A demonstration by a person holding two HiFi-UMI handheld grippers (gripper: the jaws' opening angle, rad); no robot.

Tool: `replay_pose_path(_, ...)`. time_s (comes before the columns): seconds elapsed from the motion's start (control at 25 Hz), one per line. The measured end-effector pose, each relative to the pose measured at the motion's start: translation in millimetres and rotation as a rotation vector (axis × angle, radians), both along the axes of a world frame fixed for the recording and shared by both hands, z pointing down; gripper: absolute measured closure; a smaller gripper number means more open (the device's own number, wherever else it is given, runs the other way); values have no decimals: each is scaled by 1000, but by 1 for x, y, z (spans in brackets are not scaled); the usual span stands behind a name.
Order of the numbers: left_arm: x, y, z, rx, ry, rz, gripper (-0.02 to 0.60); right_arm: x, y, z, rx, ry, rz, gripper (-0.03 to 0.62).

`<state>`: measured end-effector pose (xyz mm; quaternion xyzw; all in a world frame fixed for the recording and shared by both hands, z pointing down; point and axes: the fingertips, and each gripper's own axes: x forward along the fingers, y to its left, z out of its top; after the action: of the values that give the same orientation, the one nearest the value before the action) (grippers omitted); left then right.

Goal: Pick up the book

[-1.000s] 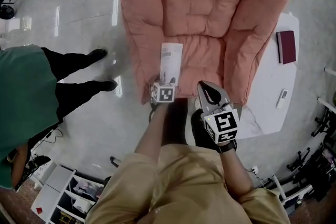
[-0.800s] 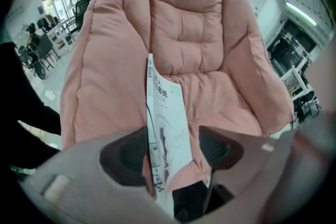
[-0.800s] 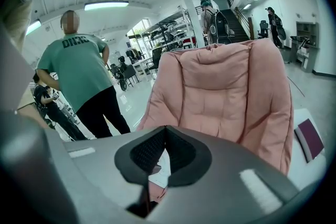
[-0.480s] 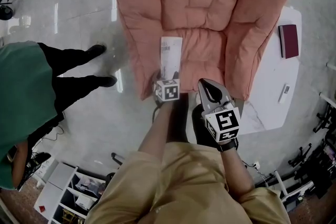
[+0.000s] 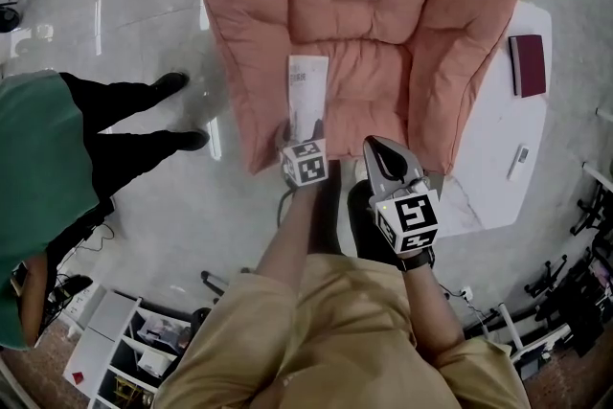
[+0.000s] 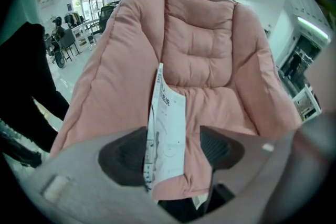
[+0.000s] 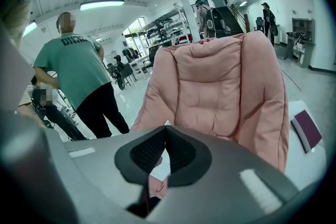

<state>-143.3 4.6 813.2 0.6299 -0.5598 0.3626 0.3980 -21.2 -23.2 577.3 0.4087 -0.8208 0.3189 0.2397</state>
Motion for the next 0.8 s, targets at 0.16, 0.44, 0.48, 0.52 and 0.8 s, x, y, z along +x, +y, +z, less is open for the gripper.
replay_pose_path(0.16,3,0,-4,33,0,-8,259,6,3,1,3,-2,6,591)
replay_pose_path(0.44,6,4,-3,77,-34,24,259,13,15,8,-11,-5,12,591)
replay_pose_path(0.48,6,5,-1,87,-48,20,258,13,17,8,-11,-7,8,591)
replay_pose_path(0.52,5,6,1,96,-64,16,259,14,18,8,-9,-8,5,591)
replay_pose_path(0.8,-2,11,12,135,-169,-8,259,35,28,12,-9,3,10,591)
